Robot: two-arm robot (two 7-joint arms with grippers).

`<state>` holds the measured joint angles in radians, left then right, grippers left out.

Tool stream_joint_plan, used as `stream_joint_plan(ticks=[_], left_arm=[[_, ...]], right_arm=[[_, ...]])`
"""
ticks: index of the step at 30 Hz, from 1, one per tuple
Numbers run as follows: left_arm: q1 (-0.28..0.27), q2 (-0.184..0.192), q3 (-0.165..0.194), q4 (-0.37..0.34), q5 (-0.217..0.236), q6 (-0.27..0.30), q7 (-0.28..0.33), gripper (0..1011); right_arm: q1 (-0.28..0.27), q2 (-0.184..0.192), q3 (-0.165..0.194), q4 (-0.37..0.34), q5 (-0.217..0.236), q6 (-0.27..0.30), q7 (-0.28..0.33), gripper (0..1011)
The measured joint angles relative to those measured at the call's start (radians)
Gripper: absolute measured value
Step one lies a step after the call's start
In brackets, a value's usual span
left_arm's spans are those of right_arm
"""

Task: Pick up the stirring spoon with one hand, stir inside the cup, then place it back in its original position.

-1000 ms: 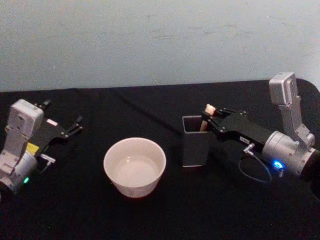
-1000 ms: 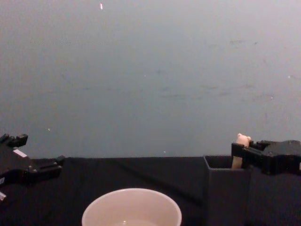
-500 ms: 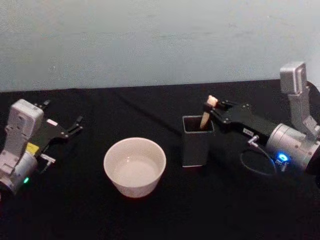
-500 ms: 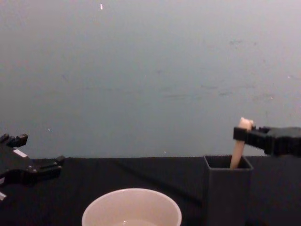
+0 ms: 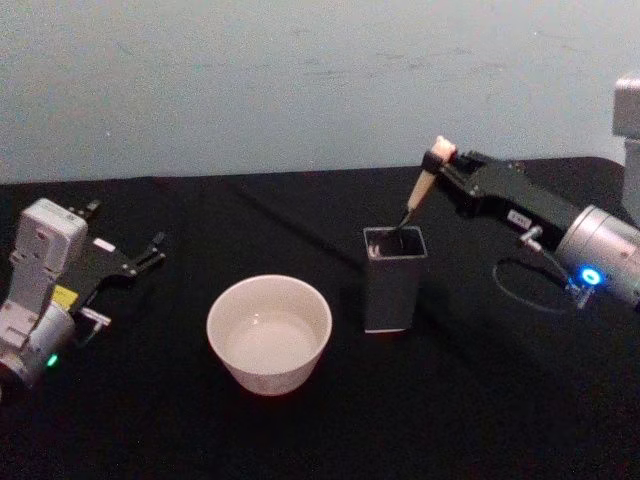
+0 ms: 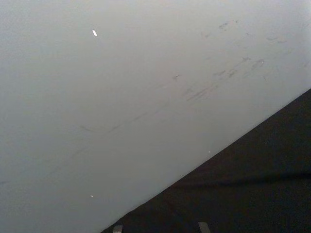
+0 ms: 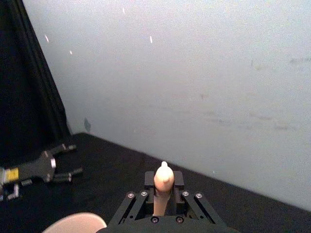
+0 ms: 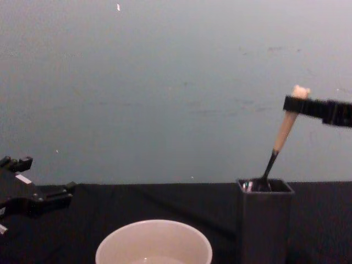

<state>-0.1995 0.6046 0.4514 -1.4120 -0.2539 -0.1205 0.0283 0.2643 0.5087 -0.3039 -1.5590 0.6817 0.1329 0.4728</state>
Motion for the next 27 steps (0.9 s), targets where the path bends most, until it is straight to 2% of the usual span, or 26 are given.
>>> stream_joint_plan(ticks=[8,13,16,21,27], left_arm=[[0.0,0.0,0.0,0.0,0.0,0.0,0.0,1001],[0.0,0.0,0.0,0.0,0.0,0.0,0.0,1001],[0.0,0.0,0.0,0.0,0.0,0.0,0.0,1001],[0.0,0.0,0.0,0.0,0.0,0.0,0.0,1001],[0.0,0.0,0.0,0.0,0.0,0.0,0.0,1001]], right_arm=[[0.024,-0.002,0.02,-0.03,0.071,-0.003,-0.003,224],[0.047,-0.017,0.013,-0.034,0.098,-0.01,-0.006,224],[0.059,-0.026,-0.005,-0.034,0.108,-0.012,-0.004,224],[0.077,-0.036,-0.059,-0.029,0.111,-0.011,0.012,224],[0.086,-0.037,-0.129,-0.016,0.068,-0.038,0.031,224]])
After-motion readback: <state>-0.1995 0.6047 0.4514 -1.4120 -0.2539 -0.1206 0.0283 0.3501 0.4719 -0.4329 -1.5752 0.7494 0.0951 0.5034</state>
